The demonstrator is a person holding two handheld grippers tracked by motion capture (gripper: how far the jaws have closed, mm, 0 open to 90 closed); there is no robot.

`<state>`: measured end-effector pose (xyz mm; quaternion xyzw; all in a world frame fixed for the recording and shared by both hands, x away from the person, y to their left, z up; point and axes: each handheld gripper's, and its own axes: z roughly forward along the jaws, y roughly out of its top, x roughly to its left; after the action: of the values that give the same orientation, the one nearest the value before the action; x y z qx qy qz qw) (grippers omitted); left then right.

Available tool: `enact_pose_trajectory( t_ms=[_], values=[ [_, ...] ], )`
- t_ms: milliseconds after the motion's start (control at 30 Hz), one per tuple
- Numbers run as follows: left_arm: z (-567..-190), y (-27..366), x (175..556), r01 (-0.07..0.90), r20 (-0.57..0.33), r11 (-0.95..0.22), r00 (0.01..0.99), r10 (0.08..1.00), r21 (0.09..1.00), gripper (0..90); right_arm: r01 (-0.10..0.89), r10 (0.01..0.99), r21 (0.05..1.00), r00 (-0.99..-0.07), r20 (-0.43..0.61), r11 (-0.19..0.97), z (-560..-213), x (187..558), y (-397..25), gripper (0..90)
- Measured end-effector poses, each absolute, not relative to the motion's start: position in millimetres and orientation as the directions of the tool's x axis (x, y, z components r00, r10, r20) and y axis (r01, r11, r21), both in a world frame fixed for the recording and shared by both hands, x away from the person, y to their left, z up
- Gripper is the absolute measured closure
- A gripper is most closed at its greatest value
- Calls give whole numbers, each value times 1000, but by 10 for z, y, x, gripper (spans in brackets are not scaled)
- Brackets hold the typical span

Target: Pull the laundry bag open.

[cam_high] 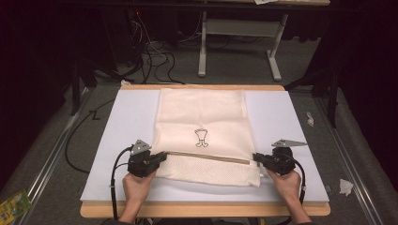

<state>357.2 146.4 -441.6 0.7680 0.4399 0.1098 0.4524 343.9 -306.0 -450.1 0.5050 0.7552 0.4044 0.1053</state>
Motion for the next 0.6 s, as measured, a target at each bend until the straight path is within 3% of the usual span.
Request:
enact_pose_trajectory(
  t_ms=[600],
  values=[
    [-4334,1585,3611,571,-225,-179,564,795,801,870,677,861,723,-443,250,138,-4425,3447,-3182,888]
  ],
)
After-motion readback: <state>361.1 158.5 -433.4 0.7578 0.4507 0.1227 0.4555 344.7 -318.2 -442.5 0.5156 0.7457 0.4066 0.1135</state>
